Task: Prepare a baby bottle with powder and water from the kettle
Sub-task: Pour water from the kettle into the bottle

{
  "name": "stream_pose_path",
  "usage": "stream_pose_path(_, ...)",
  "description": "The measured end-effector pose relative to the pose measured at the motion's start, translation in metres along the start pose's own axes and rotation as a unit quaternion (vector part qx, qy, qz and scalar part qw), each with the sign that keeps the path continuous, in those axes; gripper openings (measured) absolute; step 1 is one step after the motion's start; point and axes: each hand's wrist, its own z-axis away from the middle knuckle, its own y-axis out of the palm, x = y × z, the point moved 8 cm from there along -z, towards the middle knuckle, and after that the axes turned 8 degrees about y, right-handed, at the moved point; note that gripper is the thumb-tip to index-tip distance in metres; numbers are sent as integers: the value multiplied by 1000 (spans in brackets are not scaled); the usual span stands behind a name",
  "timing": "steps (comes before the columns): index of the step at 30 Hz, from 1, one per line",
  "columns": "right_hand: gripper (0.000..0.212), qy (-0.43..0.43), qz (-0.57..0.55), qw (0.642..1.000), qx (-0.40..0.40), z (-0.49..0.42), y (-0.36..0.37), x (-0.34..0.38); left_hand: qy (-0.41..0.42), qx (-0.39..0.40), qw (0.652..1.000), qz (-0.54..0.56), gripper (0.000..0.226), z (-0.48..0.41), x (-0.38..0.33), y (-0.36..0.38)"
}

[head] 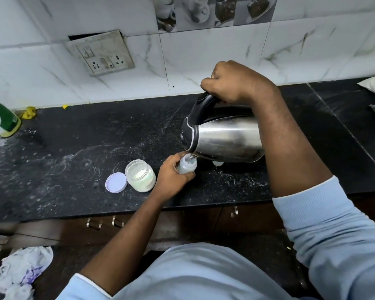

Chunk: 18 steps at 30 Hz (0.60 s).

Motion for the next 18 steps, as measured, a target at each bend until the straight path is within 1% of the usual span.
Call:
stream_pose_path(11,43,-10,17,1000,-4,-4,-2,0,3,4,1000,9,60,-5,0,3)
stream_pose_path(18,43,-24,-27,999,-26,2,-5,-18,0,10,999,51,62,-2,-3,5)
